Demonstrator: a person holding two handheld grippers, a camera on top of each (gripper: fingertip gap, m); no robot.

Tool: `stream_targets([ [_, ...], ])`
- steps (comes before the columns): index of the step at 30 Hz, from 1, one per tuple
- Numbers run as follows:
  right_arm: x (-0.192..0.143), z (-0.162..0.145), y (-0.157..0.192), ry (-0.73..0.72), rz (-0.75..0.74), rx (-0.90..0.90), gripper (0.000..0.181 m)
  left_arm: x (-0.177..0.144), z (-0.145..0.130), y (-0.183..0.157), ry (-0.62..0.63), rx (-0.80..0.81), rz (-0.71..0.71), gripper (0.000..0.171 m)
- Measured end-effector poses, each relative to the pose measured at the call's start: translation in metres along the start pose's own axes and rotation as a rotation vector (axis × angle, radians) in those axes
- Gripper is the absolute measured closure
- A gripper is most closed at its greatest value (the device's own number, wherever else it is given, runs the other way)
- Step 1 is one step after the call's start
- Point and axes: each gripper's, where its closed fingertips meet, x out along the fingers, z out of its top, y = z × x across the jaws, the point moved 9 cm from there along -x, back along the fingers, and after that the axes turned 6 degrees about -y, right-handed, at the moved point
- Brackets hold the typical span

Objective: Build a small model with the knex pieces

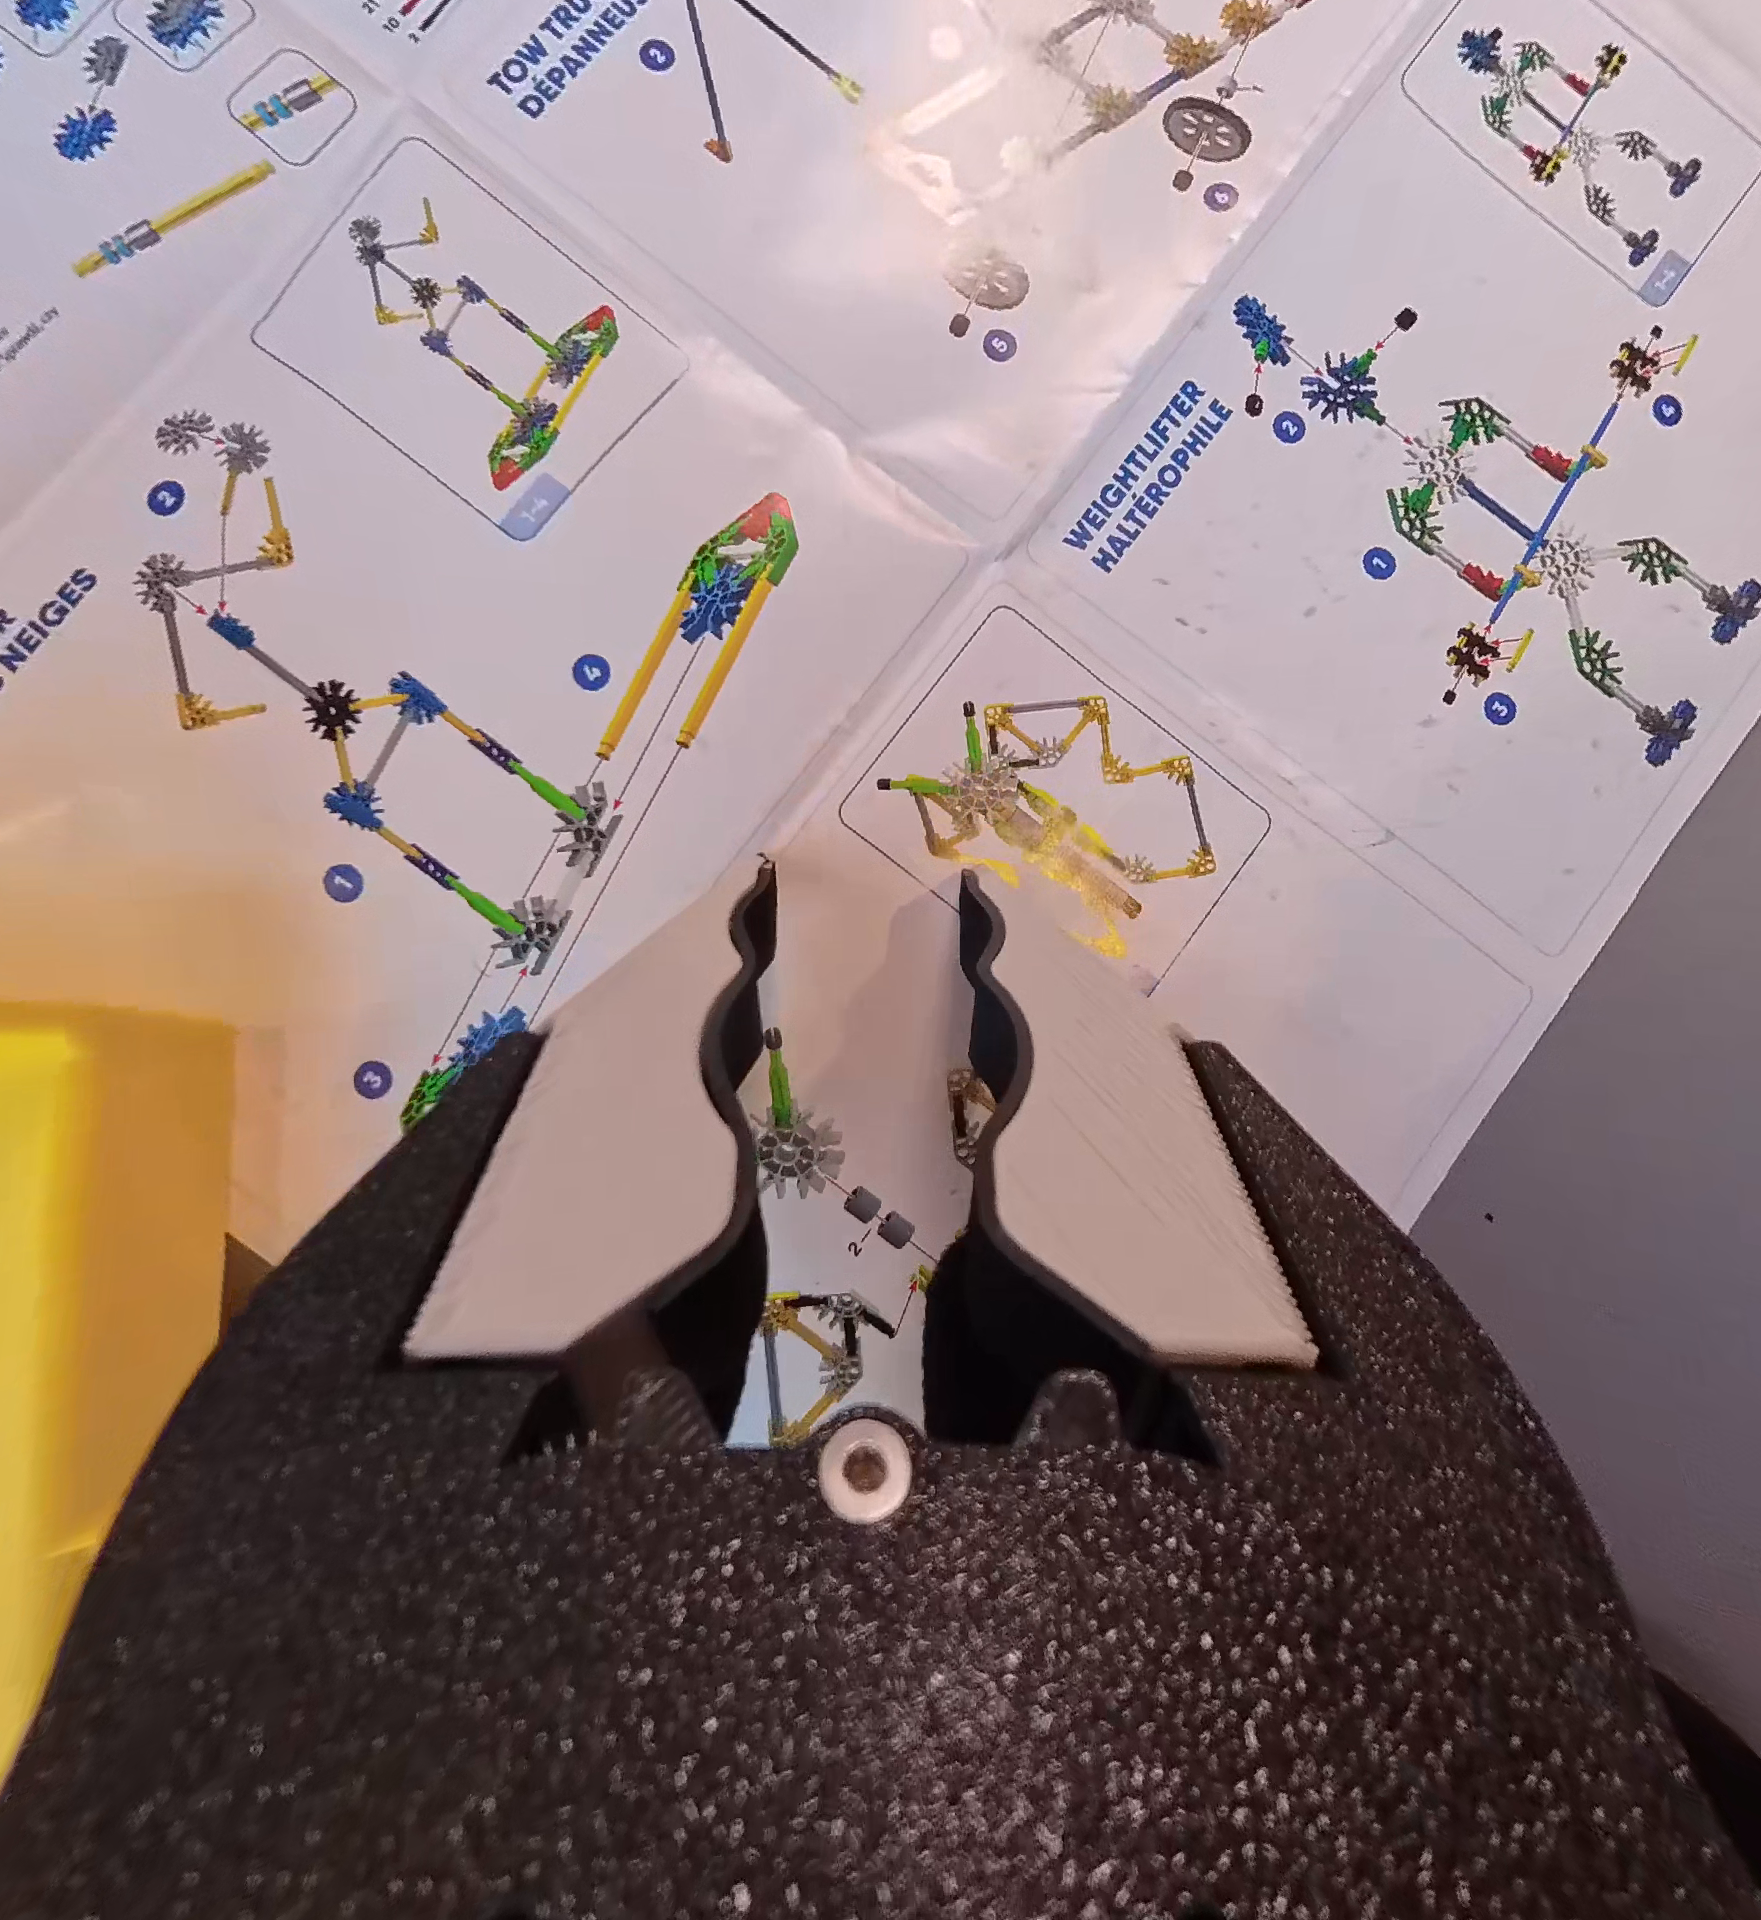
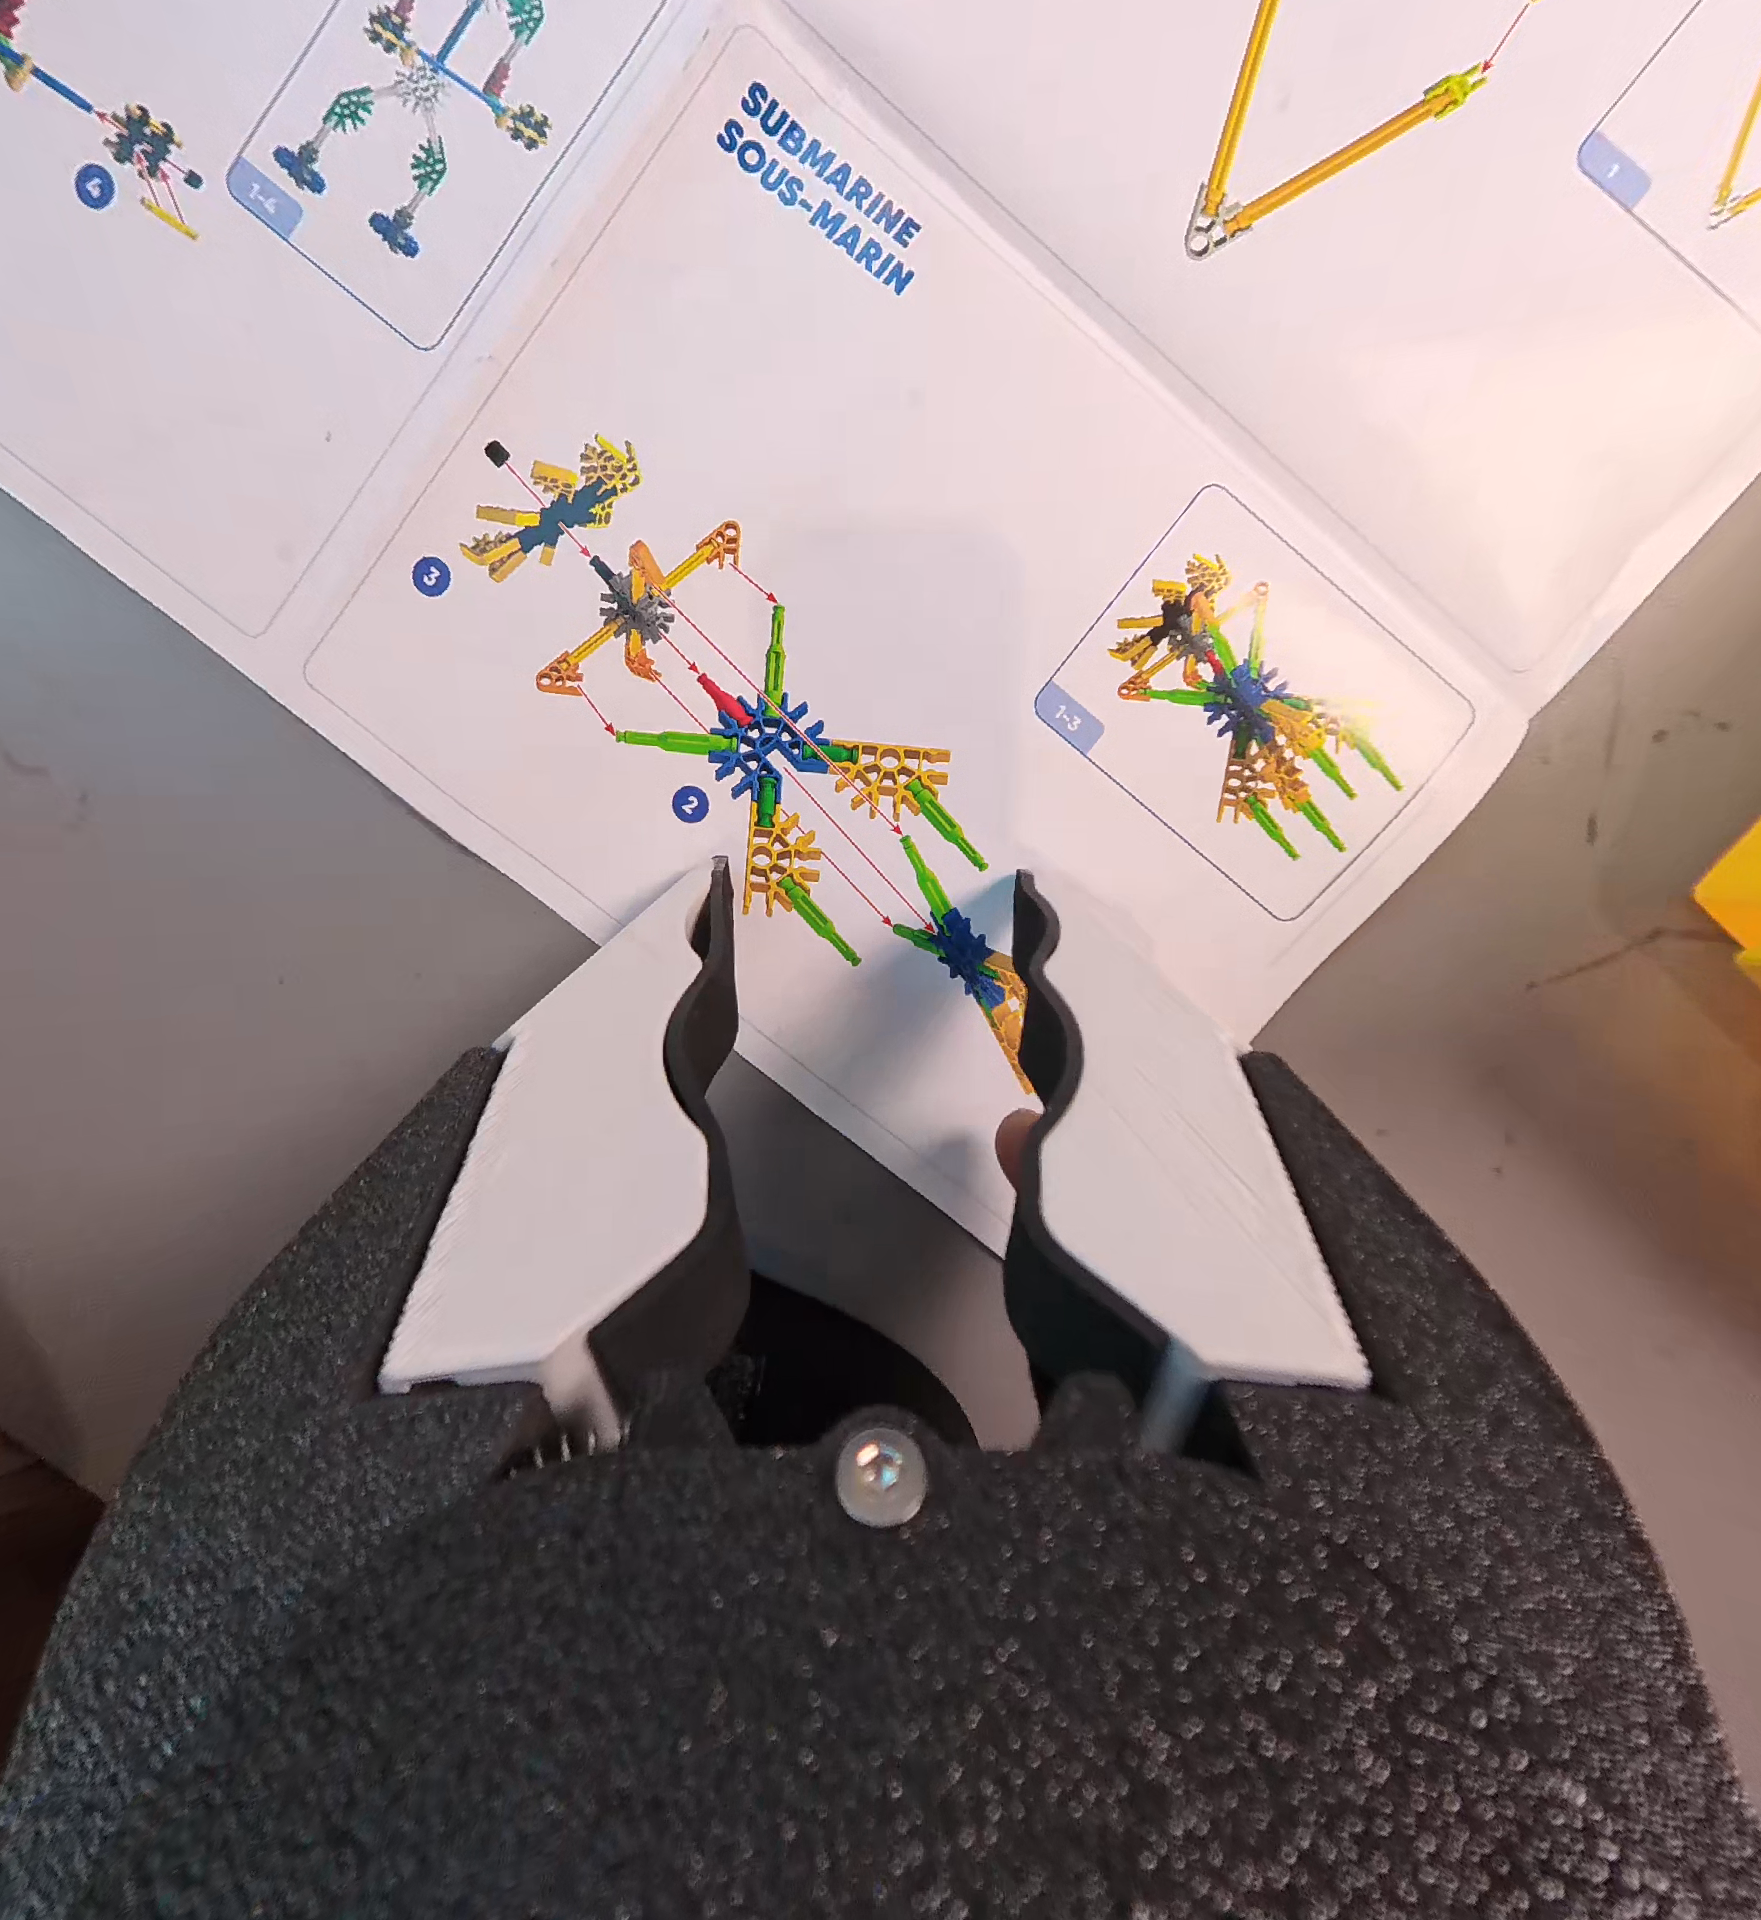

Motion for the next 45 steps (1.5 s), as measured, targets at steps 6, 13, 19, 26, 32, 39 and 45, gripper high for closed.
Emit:
stream_targets([
  [6,0.001,-0.001,-0.002,-0.033,-0.001,0.017,0.130,0.000,-0.002,0.003,-0.042,-0.047,-0.021,0.136],
  [13,0.001,-0.003,-0.007,-0.058,-0.001,0.017,0.131,0.002,0.000,0.002,-0.035,-0.024,0.008,0.139],
  [19,0.003,-0.001,-0.012,-0.072,0.003,0.006,0.130,0.003,0.000,0.002,-0.046,-0.027,0.030,0.141],
  [26,0.004,-0.002,-0.017,-0.119,-0.013,0.035,0.134,0.005,0.000,0.002,-0.061,-0.043,0.051,0.143],
  [32,0.004,-0.003,-0.016,-0.131,-0.011,0.037,0.132,0.005,-0.001,0.002,-0.073,-0.058,0.062,0.144],
  [39,-0.006,0.011,-0.026,-0.295,-0.072,0.088,0.130,0.006,-0.002,0.001,-0.099,-0.055,0.079,0.144],
  [45,-0.021,0.043,-0.024,-0.535,-0.140,0.116,0.128,0.008,-0.002,0.000,-0.126,-0.047,0.099,0.144],
])
